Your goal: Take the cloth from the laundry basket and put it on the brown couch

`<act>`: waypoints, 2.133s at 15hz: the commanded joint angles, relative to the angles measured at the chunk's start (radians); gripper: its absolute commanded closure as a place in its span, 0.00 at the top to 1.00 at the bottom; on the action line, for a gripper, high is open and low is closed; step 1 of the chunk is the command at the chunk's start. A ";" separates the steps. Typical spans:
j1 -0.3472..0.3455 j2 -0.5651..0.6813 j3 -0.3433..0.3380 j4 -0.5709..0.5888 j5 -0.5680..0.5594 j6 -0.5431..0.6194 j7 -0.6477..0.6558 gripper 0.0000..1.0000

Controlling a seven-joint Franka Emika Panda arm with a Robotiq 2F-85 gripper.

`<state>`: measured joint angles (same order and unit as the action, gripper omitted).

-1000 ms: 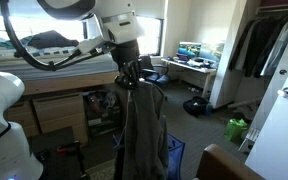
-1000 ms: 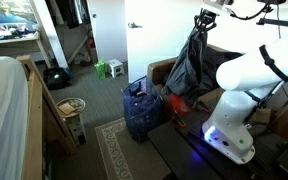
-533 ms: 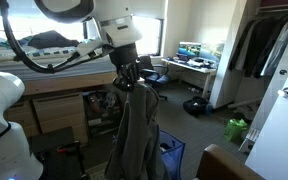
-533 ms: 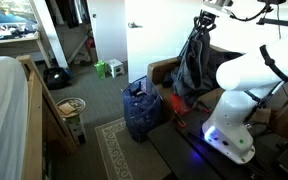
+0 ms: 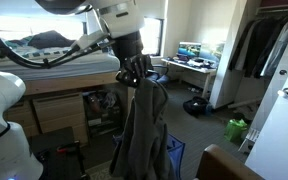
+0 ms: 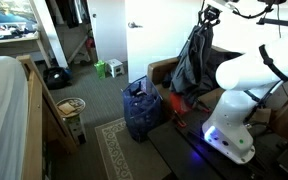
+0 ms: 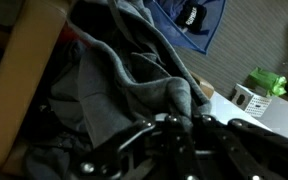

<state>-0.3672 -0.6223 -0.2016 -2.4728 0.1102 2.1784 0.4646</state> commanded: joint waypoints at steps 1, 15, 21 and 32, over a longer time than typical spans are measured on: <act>-0.049 0.020 -0.038 0.116 0.044 -0.006 0.030 0.03; -0.094 0.430 -0.242 0.297 0.284 0.264 0.083 0.03; -0.099 0.705 -0.261 0.331 0.382 0.354 0.138 0.03; -0.096 0.995 -0.245 0.384 0.357 0.305 0.216 0.03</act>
<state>-0.4610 0.3341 -0.4471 -2.1359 0.4718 2.5248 0.6406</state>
